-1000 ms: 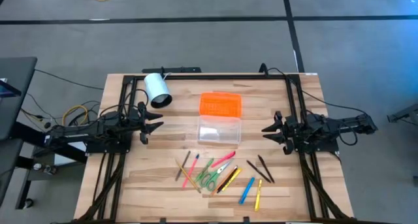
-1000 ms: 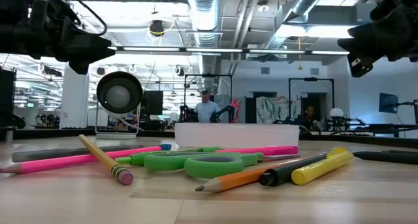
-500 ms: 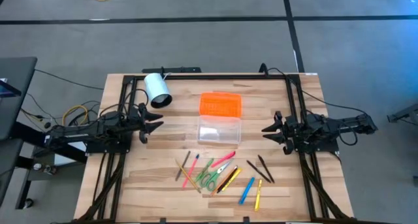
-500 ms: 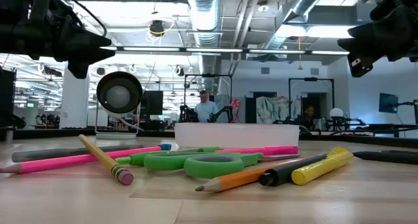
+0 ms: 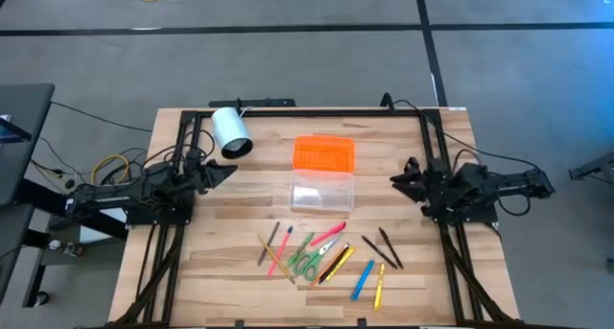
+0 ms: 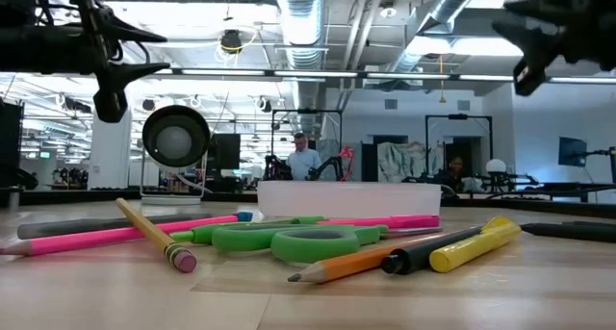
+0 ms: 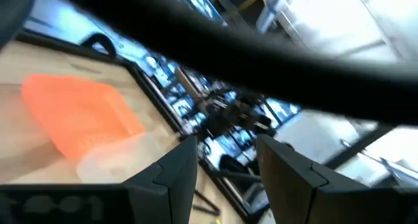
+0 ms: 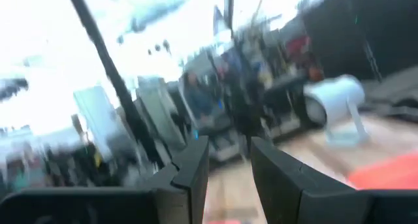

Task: Pick & place school supplies into a supply box
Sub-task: Put the yellow pencil into the orange supply box

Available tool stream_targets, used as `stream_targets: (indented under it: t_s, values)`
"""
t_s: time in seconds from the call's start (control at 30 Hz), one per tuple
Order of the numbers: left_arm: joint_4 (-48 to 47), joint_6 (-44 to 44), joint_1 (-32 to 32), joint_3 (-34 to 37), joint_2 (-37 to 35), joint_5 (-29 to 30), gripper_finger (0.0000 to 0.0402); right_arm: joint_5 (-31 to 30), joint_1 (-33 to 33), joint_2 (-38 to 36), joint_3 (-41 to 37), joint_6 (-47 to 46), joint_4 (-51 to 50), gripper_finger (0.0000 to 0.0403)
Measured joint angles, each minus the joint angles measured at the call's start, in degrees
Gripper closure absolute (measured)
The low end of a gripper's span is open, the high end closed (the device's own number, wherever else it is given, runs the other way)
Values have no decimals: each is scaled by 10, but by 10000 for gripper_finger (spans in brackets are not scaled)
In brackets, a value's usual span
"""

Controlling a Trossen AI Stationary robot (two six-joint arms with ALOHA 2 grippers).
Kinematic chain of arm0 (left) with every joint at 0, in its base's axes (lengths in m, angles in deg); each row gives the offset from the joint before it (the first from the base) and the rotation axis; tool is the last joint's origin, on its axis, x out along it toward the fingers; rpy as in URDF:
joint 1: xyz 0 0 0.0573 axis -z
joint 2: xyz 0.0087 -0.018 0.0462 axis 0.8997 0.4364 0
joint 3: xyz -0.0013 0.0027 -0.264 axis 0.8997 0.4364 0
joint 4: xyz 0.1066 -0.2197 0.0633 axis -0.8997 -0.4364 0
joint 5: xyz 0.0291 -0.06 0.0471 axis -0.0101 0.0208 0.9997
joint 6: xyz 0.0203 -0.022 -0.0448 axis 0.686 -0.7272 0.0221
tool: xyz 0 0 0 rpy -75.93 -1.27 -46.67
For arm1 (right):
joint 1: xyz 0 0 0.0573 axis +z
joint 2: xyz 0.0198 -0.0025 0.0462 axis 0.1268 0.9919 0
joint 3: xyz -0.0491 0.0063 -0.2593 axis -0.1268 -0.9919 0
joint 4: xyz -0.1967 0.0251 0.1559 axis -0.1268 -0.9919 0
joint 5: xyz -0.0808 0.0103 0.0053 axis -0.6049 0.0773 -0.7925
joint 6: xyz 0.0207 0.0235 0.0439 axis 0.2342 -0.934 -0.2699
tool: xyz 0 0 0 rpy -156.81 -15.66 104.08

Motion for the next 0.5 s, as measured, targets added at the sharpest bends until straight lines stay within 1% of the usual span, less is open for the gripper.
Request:
stream_targets:
  t_s: [0.1, 0.17, 0.27, 0.37, 0.43, 0.5]
  values:
    - [0, 0, 0, -1, 0, 43, 253, -22, 0, 0, 0, -4, 70, 294]
    - [-9, 0, 0, -1, 0, 58, 253, -29, 0, 0, 1, -8, 110, 294]
    - [-39, 5, 0, -2, 0, 63, 253, -29, 0, 0, 1, -14, 140, 294]
    - [-59, 28, 0, -2, 0, 84, 253, -49, 0, 0, 1, -14, 151, 294]
    - [-56, 28, 0, -2, 0, 82, 253, -66, 0, 0, 1, -14, 158, 294]
    - [-47, 52, 0, -2, 0, 49, 253, -74, 0, 0, 1, -13, 179, 294]
